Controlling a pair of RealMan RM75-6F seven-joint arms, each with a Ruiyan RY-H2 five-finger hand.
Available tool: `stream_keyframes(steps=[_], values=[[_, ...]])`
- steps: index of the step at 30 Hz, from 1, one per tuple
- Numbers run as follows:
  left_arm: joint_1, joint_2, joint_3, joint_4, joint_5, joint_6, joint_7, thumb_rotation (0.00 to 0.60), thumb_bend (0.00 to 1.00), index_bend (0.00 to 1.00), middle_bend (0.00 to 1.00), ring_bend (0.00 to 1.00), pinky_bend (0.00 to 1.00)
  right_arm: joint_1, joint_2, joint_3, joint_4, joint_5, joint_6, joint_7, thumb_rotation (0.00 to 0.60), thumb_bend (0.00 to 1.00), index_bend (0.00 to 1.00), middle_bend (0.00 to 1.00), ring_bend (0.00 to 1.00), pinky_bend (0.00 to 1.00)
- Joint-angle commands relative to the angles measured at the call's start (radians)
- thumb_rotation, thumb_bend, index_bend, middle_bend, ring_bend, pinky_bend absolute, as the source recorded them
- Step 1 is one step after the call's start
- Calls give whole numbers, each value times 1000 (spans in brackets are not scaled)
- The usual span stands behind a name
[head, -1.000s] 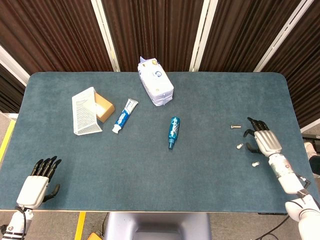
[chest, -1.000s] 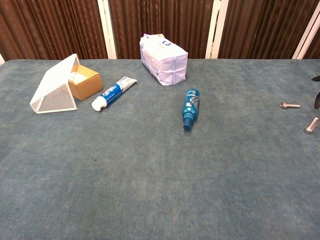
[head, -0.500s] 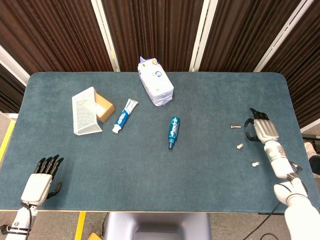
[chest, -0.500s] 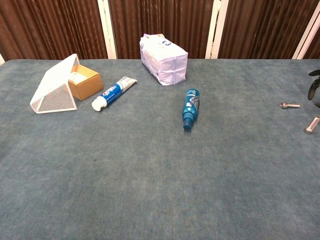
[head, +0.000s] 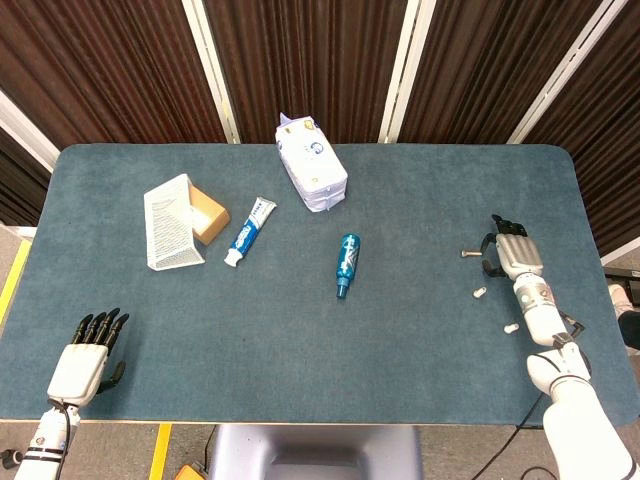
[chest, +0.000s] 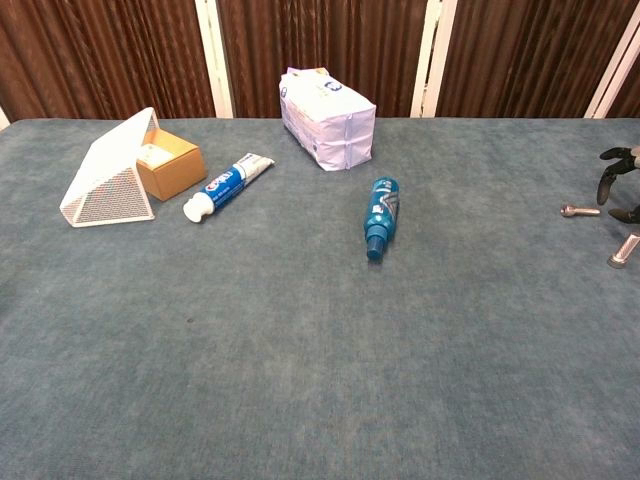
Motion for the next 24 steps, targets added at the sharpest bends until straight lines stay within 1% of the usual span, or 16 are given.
stream_keyframes(steps=[1,7,11,16,22,24], values=[[-2,-4,-2,5,-5,-4,4,600,422,0,0,0,16,10,-11,5,13,5,-14,-10,600,501,547,53,0,0],[-6,-12,-4,18,-18,-17,10,600,423,0,0,0,16,27,-18,15,28,13,-34,-21,600,501,547,53,0,0],[-9,-15,-5,25,-28,-28,13,600,423,0,0,0,16,34,-25,20,40,19,-67,-40,600,501,541,53,0,0],[-12,-21,-7,32,-37,-37,20,600,423,0,0,0,16,41,-38,29,46,29,-91,-53,600,501,498,53,0,0],[-17,-29,-9,44,-49,-52,25,600,422,0,0,0,16,47,-45,31,46,29,-100,-52,600,501,494,53,0,0],[-18,-31,-10,47,-53,-57,26,600,422,0,0,0,16,48,-47,29,49,27,-99,-53,600,500,510,58,0,0]])
